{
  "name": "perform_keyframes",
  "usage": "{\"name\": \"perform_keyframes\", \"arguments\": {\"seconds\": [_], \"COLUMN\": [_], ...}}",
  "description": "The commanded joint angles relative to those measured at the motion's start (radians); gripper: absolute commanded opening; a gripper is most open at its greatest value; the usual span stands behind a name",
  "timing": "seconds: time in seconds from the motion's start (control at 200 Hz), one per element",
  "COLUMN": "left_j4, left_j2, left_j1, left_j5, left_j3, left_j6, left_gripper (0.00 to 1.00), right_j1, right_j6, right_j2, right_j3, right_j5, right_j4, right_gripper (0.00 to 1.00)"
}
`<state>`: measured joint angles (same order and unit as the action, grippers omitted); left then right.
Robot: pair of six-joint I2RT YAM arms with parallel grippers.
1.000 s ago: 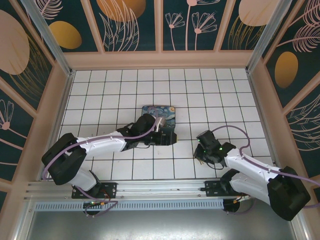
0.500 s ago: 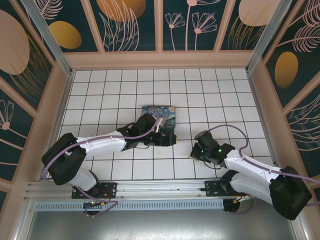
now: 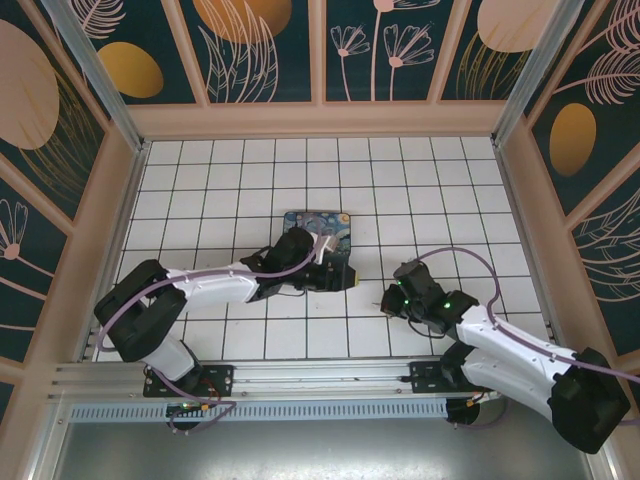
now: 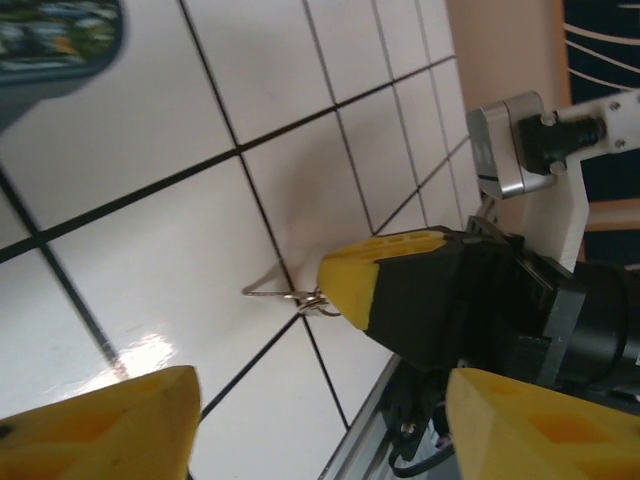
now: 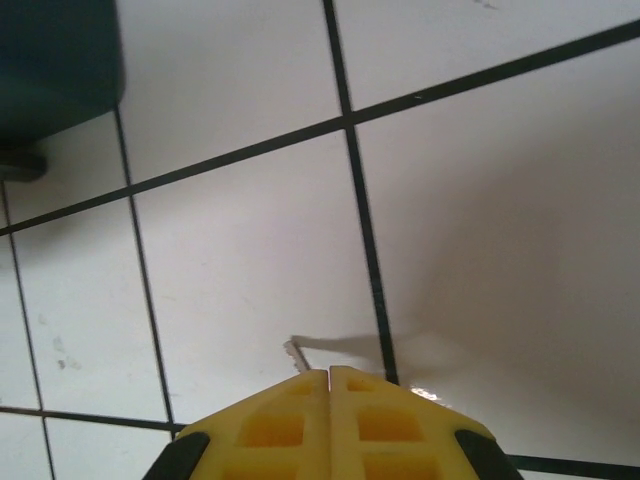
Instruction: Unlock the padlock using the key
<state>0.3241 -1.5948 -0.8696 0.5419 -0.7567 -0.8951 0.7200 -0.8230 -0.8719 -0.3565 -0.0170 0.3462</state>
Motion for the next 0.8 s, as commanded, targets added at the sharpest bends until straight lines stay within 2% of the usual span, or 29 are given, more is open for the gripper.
{"name": "perform_keyframes", "arguments": {"seconds": [0.0, 0.1, 0.175, 0.27, 0.345, 0.4, 0.51, 0.686, 0.741, 0.796], "left_j4": [0.185, 0.268, 0.322, 0.377, 0.462, 0.528, 0.544, 0.414, 0.455, 0.577], "left_j2": [-0.053, -0.107, -0.145, -0.136, -0.134, -0.140, -0.145, -0.131, -0.154, -0.190], "left_j1": [-0.005, -0.004, -0.002, -0.003, -0.002, -0.003, -0.003, 0.002, 0.022, 0.036], "left_j5": [0.108, 0.139, 0.148, 0.098, 0.079, 0.089, 0.105, 0.121, 0.150, 0.176], "left_j3": [0.023, 0.038, 0.054, 0.095, 0.133, 0.148, 0.140, 0.105, 0.119, 0.149], "left_j6": [-0.019, -0.083, -0.173, -0.316, -0.427, -0.476, -0.447, -0.192, -0.230, -0.333], "left_gripper": [0.58, 0.47, 0.53, 0.62, 0.64, 0.61, 0.52, 0.39, 0.30, 0.34], "right_j1": [0.004, 0.004, 0.005, 0.003, 0.004, 0.004, 0.003, -0.022, -0.040, -0.056], "right_j6": [0.039, 0.047, 0.055, 0.065, 0.066, 0.062, 0.054, 0.040, 0.035, 0.035], "right_j2": [0.009, 0.009, 0.019, 0.029, 0.030, 0.026, 0.018, 0.007, 0.008, 0.009], "right_j3": [-0.055, -0.077, -0.098, -0.117, -0.124, -0.131, -0.144, -0.146, -0.144, -0.146], "right_j5": [-0.028, -0.060, -0.060, -0.051, -0.056, -0.065, -0.085, -0.198, -0.235, -0.263], "right_j4": [0.010, -0.001, 0.006, 0.014, 0.008, -0.002, -0.028, -0.112, -0.133, -0.143], "right_gripper": [0.01, 0.01, 0.01, 0.01, 0.01, 0.01, 0.01, 0.01, 0.01, 0.01]}}
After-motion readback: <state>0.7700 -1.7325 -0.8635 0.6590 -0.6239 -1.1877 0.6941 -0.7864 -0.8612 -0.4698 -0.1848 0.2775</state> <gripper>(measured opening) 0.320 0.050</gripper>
